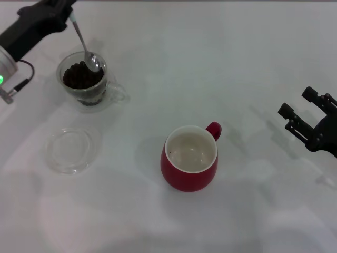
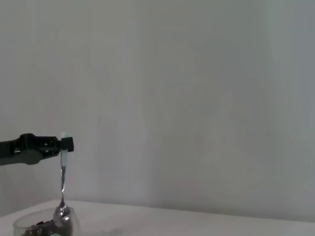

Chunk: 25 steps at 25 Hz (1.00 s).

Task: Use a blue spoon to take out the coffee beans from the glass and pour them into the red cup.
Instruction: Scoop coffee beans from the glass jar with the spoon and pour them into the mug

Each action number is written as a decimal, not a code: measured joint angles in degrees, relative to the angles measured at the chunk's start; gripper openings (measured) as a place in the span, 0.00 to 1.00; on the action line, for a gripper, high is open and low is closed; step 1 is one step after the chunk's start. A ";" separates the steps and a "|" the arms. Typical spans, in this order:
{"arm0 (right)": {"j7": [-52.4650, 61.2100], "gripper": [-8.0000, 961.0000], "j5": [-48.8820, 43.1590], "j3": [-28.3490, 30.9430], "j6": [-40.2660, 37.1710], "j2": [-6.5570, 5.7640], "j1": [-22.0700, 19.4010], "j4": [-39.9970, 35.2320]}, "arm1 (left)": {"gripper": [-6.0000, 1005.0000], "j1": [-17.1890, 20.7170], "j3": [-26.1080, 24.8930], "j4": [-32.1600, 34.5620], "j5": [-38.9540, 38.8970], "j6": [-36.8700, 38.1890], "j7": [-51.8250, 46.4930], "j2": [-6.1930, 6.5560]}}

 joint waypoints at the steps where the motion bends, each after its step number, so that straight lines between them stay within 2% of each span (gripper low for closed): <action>1: 0.00 0.77 0.00 0.00 0.05 0.00 -0.02 0.02 | 0.14 -0.04 0.02 0.74 0.14 -0.71 0.82 -0.15; 6: 0.00 0.77 0.00 0.13 0.05 0.00 -0.42 0.35 | 0.14 1.23 0.06 3.30 -0.23 -1.71 4.98 -0.20; 15: 0.00 0.77 0.00 0.18 0.05 0.00 -0.23 0.38 | 0.14 3.66 0.04 3.50 -0.29 -1.22 7.45 -0.25; 22: 0.00 0.77 -0.01 0.18 0.04 0.00 -0.27 0.19 | 0.14 5.59 -0.43 4.56 -0.89 -0.92 6.87 -0.25; 25: 0.00 0.77 0.00 0.18 0.04 0.00 -0.40 0.09 | 0.14 6.93 -0.60 5.72 -3.48 -0.70 4.83 -0.22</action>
